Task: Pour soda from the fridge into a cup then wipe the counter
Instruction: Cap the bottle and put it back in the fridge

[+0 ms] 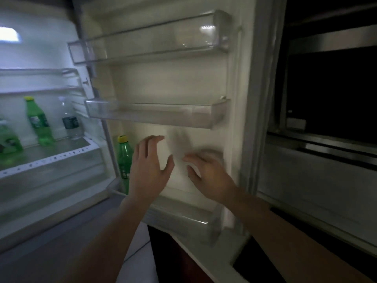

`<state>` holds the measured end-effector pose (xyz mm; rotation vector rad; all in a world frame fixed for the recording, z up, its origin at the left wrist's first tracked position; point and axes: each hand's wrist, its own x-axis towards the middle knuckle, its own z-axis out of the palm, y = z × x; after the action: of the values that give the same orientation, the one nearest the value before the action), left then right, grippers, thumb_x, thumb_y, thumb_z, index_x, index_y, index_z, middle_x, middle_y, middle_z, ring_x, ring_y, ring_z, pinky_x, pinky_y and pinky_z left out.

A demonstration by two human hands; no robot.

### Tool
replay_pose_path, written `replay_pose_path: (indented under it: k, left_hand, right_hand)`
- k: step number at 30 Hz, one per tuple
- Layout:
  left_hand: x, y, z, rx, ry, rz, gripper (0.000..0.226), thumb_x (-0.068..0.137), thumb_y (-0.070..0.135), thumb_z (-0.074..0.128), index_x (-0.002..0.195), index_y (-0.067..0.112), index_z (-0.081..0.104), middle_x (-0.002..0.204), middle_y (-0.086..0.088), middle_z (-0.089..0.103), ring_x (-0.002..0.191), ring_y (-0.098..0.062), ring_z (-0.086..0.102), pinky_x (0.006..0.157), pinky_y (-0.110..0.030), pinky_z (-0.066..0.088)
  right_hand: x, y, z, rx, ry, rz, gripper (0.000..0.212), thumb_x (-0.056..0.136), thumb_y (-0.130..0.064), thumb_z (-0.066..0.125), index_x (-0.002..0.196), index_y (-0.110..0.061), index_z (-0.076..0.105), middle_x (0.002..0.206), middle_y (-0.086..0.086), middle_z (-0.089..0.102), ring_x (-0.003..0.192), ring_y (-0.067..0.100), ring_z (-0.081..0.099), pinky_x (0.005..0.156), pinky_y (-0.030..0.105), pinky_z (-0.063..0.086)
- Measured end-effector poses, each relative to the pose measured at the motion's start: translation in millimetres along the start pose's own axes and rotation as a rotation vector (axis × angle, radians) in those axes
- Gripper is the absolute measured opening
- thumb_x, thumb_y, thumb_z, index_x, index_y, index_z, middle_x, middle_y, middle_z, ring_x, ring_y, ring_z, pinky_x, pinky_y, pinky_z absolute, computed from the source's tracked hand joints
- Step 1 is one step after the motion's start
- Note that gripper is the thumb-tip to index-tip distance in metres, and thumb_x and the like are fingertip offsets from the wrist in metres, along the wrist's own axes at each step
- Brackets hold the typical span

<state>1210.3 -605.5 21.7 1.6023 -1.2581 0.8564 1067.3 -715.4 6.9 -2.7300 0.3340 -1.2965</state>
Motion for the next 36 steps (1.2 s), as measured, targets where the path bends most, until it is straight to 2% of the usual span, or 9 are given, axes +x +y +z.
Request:
replay_pose_path:
  k: [3, 7, 9, 13, 16, 20, 25, 31, 36]
  left_hand:
    - [3, 60, 6, 0.025, 0.179, -0.019, 0.054, 0.08, 0.017, 0.076, 0.124, 0.008, 0.047, 0.12, -0.016, 0.053, 0.112, -0.029, 0.05, 0.097, -0.039, 0.045]
    - [15, 126, 2, 0.067, 0.338, 0.105, 0.058, 0.078, 0.017, 0.077, 0.124, -0.003, 0.048, 0.122, -0.026, 0.049, 0.117, -0.034, 0.048, 0.107, -0.026, 0.034]
    - [30, 150, -4, 0.113, 0.364, 0.182, 0.062, 0.08, 0.024, 0.076, 0.127, -0.004, 0.048, 0.128, -0.028, 0.048, 0.122, -0.037, 0.048, 0.109, -0.036, 0.037]
    - [66, 181, -5, 0.252, 0.172, 0.225, 0.062, 0.09, 0.039, 0.064, 0.14, 0.007, 0.046, 0.141, -0.012, 0.048, 0.131, -0.029, 0.046, 0.11, -0.049, 0.036]
    - [73, 179, -1, 0.39, 0.007, 0.168, 0.059, 0.095, 0.041, 0.054, 0.147, 0.015, 0.039, 0.127, -0.004, 0.06, 0.117, -0.025, 0.055, 0.109, -0.043, 0.039]
    - [75, 170, -16, 0.431, -0.1, 0.142, 0.056, 0.094, 0.028, 0.058, 0.147, 0.018, 0.042, 0.115, -0.004, 0.066, 0.104, -0.027, 0.06, 0.097, -0.038, 0.044]
    - [63, 167, -47, 0.367, -0.094, 0.09, 0.063, 0.091, 0.03, 0.061, 0.149, 0.02, 0.039, 0.117, -0.001, 0.067, 0.105, -0.026, 0.059, 0.096, -0.038, 0.046]
    - [33, 142, -107, 0.343, 0.052, 0.014, 0.058, 0.091, 0.035, 0.059, 0.146, 0.026, 0.044, 0.116, 0.003, 0.066, 0.106, -0.023, 0.057, 0.101, -0.038, 0.045]
    - [11, 123, -167, 0.433, 0.061, -0.142, 0.061, 0.093, 0.04, 0.051, 0.151, 0.033, 0.034, 0.126, -0.005, 0.061, 0.127, -0.031, 0.05, 0.111, -0.05, 0.034]
  right_hand:
    - [-32, 11, -39, 0.02, 0.074, -0.221, 0.023, 0.092, -0.016, 0.056, 0.111, -0.015, 0.071, 0.121, 0.0, 0.066, 0.104, 0.013, 0.064, 0.093, 0.017, 0.045]
    - [-52, 45, -95, 0.078, 0.261, -0.268, 0.019, 0.089, -0.009, 0.063, 0.106, -0.01, 0.073, 0.113, 0.003, 0.067, 0.1, 0.019, 0.064, 0.089, 0.031, 0.052]
    - [-50, 67, -117, 0.064, 0.318, -0.244, 0.022, 0.088, -0.009, 0.066, 0.11, -0.01, 0.071, 0.116, 0.006, 0.064, 0.101, 0.024, 0.062, 0.087, 0.036, 0.051]
    - [-35, 99, -145, -0.029, 0.306, -0.16, 0.055, 0.087, -0.026, 0.069, 0.139, -0.017, 0.052, 0.143, 0.012, 0.044, 0.124, 0.033, 0.049, 0.099, 0.049, 0.045]
    - [-28, 104, -151, 0.07, 0.164, -0.021, 0.086, 0.087, -0.029, 0.07, 0.155, -0.023, 0.018, 0.163, 0.002, 0.004, 0.145, 0.029, 0.025, 0.113, 0.047, 0.035]
    - [-28, 99, -144, 0.104, 0.031, 0.022, 0.089, 0.092, -0.038, 0.058, 0.156, -0.022, -0.001, 0.16, -0.01, -0.022, 0.15, 0.019, 0.008, 0.114, 0.045, 0.034]
    - [-39, 69, -137, 0.051, 0.112, -0.063, 0.083, 0.091, -0.052, 0.047, 0.155, -0.017, 0.006, 0.163, -0.004, -0.016, 0.151, 0.021, 0.001, 0.112, 0.049, 0.036]
    - [-57, 13, -120, 0.012, 0.104, -0.264, 0.09, 0.086, -0.057, 0.061, 0.154, -0.012, 0.023, 0.164, 0.007, 0.0, 0.151, 0.026, 0.005, 0.111, 0.052, 0.038]
    - [-50, -50, -104, -0.08, 0.179, -0.514, 0.072, 0.088, -0.058, 0.059, 0.147, -0.022, 0.04, 0.162, 0.006, 0.013, 0.149, 0.026, 0.016, 0.119, 0.034, 0.02]
